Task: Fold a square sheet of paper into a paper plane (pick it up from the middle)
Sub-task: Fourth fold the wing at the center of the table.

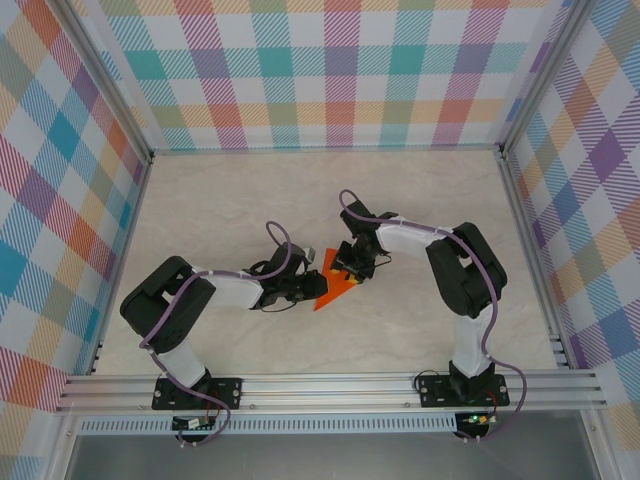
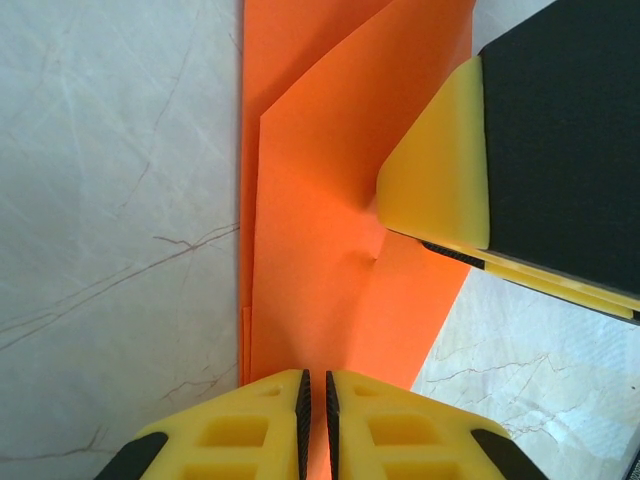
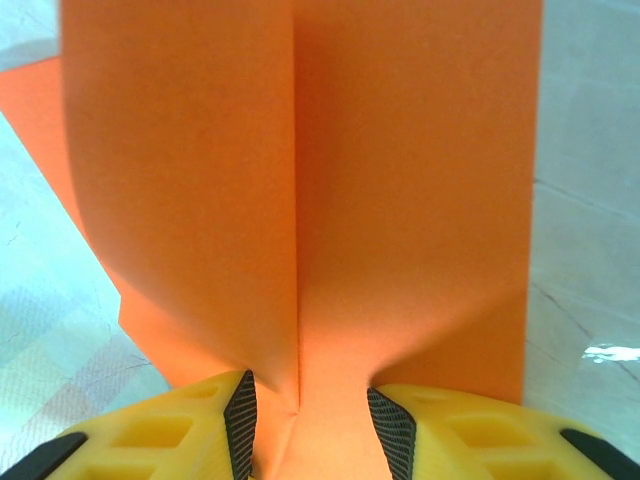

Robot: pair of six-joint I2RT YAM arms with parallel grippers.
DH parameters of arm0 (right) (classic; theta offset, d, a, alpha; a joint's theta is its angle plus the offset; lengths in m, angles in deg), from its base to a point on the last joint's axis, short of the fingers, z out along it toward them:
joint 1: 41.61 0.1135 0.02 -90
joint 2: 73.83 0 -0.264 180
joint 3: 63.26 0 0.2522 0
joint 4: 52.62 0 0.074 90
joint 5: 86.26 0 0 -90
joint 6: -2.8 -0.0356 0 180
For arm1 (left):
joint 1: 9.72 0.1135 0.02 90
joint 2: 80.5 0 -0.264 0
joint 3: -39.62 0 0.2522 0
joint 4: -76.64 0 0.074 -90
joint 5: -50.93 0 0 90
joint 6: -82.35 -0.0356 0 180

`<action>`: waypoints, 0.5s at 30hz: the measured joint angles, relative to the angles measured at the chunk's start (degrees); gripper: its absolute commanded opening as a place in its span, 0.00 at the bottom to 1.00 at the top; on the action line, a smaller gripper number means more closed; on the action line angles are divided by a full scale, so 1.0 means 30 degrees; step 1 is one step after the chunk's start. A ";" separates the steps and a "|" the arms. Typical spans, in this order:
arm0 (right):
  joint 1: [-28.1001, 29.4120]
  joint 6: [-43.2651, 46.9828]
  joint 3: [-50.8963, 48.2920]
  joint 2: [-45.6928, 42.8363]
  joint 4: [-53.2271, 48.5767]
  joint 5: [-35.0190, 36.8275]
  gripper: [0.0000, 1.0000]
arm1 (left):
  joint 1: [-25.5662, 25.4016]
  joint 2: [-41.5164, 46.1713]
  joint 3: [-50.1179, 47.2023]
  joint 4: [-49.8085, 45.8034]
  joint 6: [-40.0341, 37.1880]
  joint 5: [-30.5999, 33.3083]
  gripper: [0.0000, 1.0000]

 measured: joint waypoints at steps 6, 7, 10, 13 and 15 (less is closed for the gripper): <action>0.0000 0.0000 0.0036 0.0007 -0.0015 0.0000 0.42 | 0.0000 -0.0138 0.0095 -0.0073 0.0007 0.0015 0.13; 0.0000 0.0007 0.0051 0.0000 -0.0022 0.0000 0.42 | 0.0000 -0.0138 0.0095 -0.0087 0.0000 0.0051 0.13; 0.0000 0.0044 0.0051 -0.0095 -0.0007 -0.0007 0.43 | 0.0000 -0.0138 0.0109 -0.0189 0.0000 0.0138 0.11; 0.0000 0.0350 0.0051 -0.0503 0.0197 -0.0044 0.44 | 0.0000 -0.0175 0.0248 -0.0503 0.0000 0.0160 0.09; 0.0007 0.0750 -0.0015 -0.0663 0.0350 -0.0036 0.45 | 0.0000 -0.0197 0.0342 -0.0641 0.0000 0.0219 0.08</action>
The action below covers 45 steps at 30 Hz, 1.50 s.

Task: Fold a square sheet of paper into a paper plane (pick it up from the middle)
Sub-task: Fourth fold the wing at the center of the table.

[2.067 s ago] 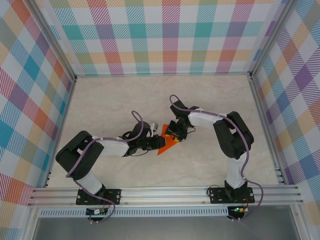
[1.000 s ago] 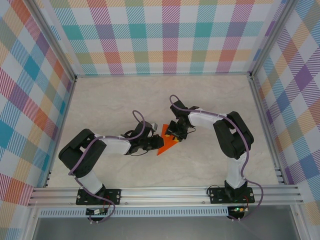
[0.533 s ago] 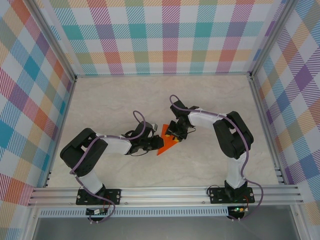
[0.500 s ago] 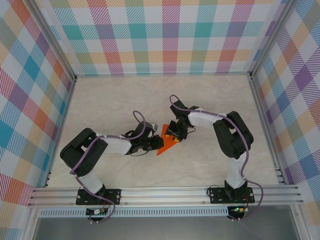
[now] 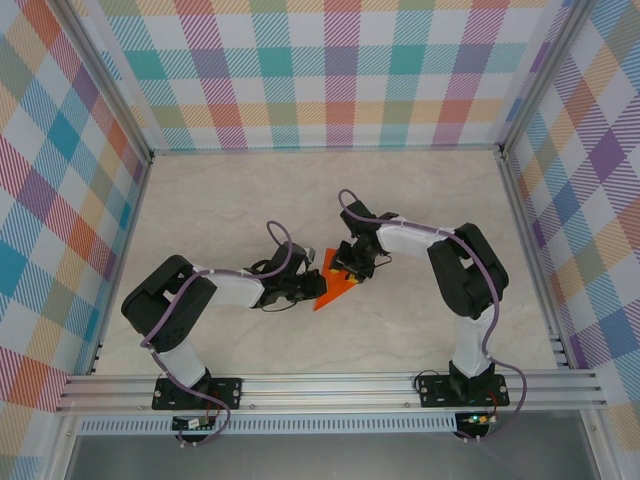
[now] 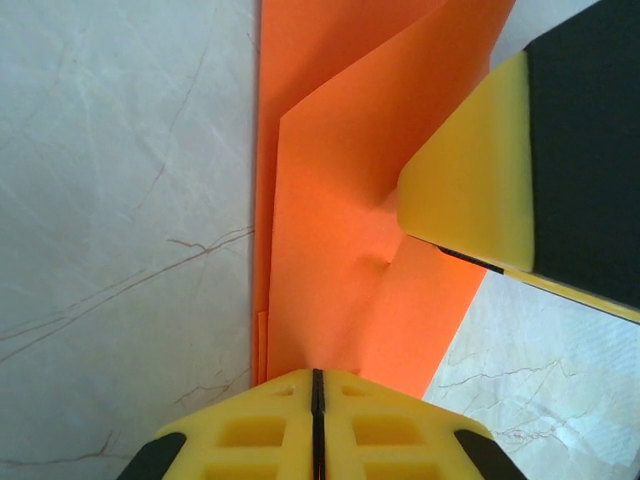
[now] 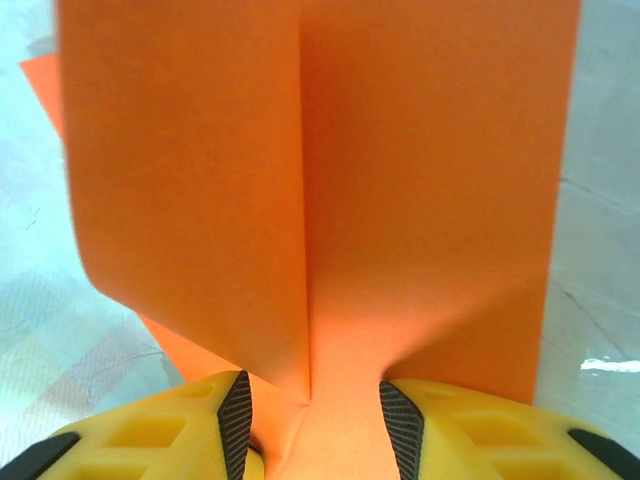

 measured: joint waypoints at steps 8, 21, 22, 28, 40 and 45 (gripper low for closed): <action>-0.0721 0.2674 -0.1800 -0.2433 0.1049 0.0357 0.46 | -0.0029 -0.0102 0.0393 -0.0590 0.0000 0.0036 0.05; -0.0962 0.4954 -0.4240 -0.3534 0.5887 -0.3614 0.08 | -0.0036 -0.0146 0.0670 -0.1137 -0.0146 0.0066 0.00; -0.0962 0.5005 -0.4379 -0.3206 0.6047 -0.3963 0.07 | -0.0036 -0.0153 0.0736 -0.1239 -0.0153 0.0066 0.00; -0.0962 0.5362 -0.4466 -0.2040 0.6892 -0.5224 0.05 | -0.0036 -0.0233 0.0896 -0.1472 -0.0160 0.0058 0.00; -0.0794 0.6018 -0.4313 -0.0605 0.7125 -0.5916 0.04 | -0.0036 -0.0372 0.1413 -0.2346 -0.0233 0.0051 0.00; -0.0714 0.6229 -0.4007 -0.0605 0.6564 -0.5297 0.04 | -0.0036 -0.0393 0.1501 -0.2484 -0.0379 0.0036 0.00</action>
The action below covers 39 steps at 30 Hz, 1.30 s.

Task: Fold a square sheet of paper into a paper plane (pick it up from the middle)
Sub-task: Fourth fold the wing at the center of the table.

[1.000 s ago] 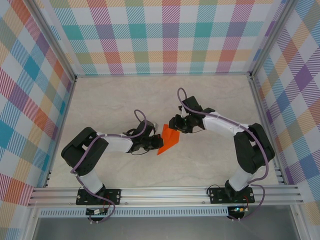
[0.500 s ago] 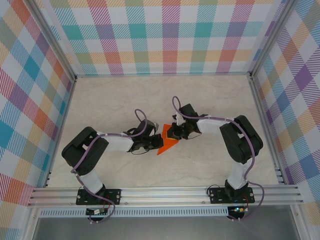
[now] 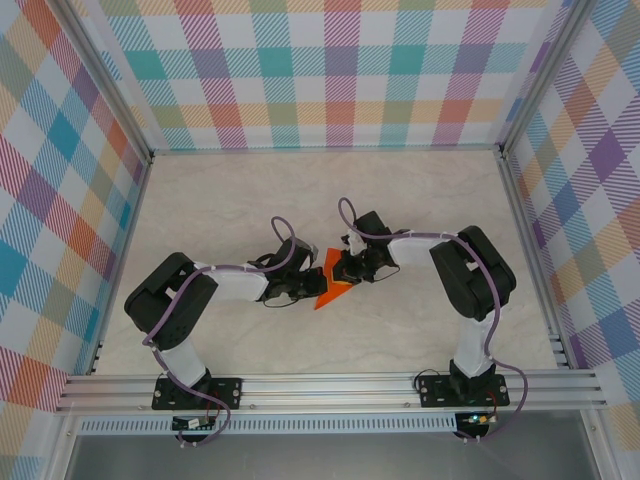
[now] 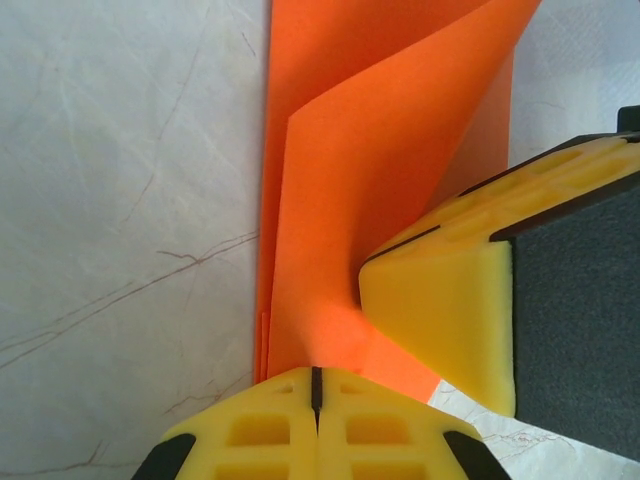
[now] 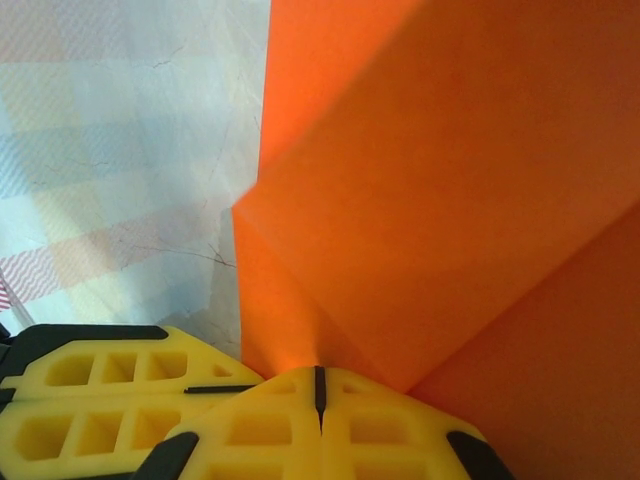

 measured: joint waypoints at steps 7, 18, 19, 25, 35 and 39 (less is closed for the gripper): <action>-0.0051 -0.0342 0.0211 0.0000 -0.0240 0.0430 0.04 | 0.0000 -0.0007 0.0036 -0.0146 -0.0124 -0.0029 0.00; -0.1523 -0.1049 0.0211 -0.0117 0.0758 0.1617 0.04 | 0.0000 -0.0015 0.0036 -0.0160 -0.0197 -0.0044 0.00; -0.1537 -0.1042 0.0189 -0.0233 0.0801 0.1829 0.05 | 0.0000 -0.0015 0.0036 -0.0160 -0.0197 -0.0044 0.00; -0.1158 -0.0882 -0.0583 -0.2193 0.1661 0.2142 0.05 | 0.0000 -0.0022 0.0036 -0.0153 -0.0204 -0.0051 0.00; -0.0204 -0.0576 -0.0372 -0.0423 0.2098 0.1151 0.04 | 0.0007 -0.0087 0.0226 -0.0401 -0.0197 -0.0058 0.00; -0.0430 -0.0306 -0.0066 -0.0036 0.1821 0.1231 0.04 | 0.0007 -0.0117 0.0270 -0.0474 -0.0262 -0.0058 0.00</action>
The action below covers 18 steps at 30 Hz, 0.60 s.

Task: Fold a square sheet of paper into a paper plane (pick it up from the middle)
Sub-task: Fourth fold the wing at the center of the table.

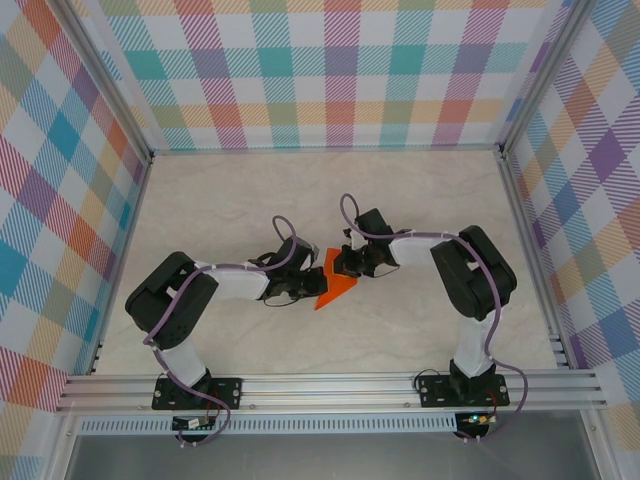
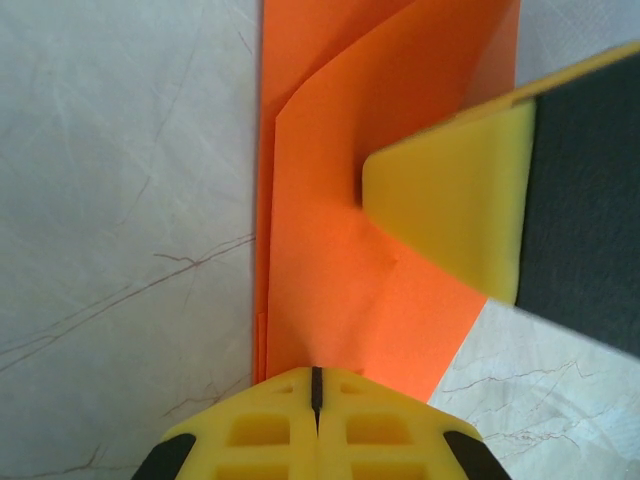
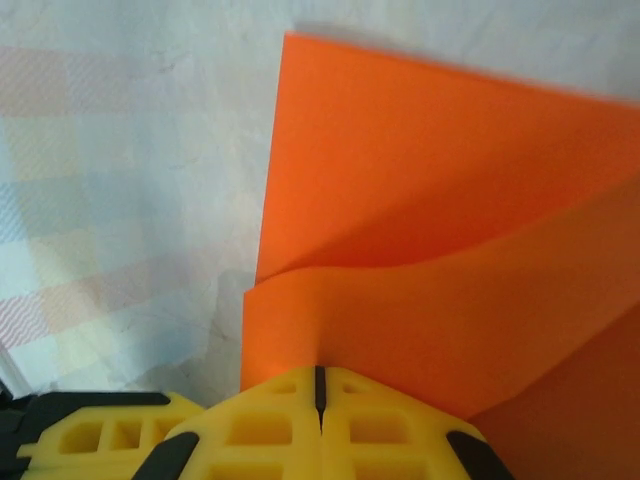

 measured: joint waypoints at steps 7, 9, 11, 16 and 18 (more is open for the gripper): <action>-0.1712 0.0058 0.0874 0.0765 -0.0248 -0.0138 0.04 | 0.0000 0.0000 0.0000 0.0015 -0.0291 -0.0051 0.00; -0.1945 0.0036 0.1093 0.0954 -0.0415 -0.0452 0.04 | 0.0000 -0.0036 0.0000 0.0087 -0.0306 -0.0058 0.00; -0.2193 -0.0007 0.1290 0.1056 -0.0510 -0.0415 0.04 | 0.0000 -0.0036 0.0000 0.0095 -0.0357 -0.0058 0.00; -0.3228 0.0000 0.2324 0.1246 -0.1064 0.1064 0.04 | 0.0000 -0.0036 -0.0007 0.0095 -0.0357 -0.0066 0.00; -0.3563 0.0022 0.2965 0.1253 -0.1370 0.1887 0.04 | 0.0000 -0.0036 -0.0007 0.0095 -0.0364 -0.0066 0.00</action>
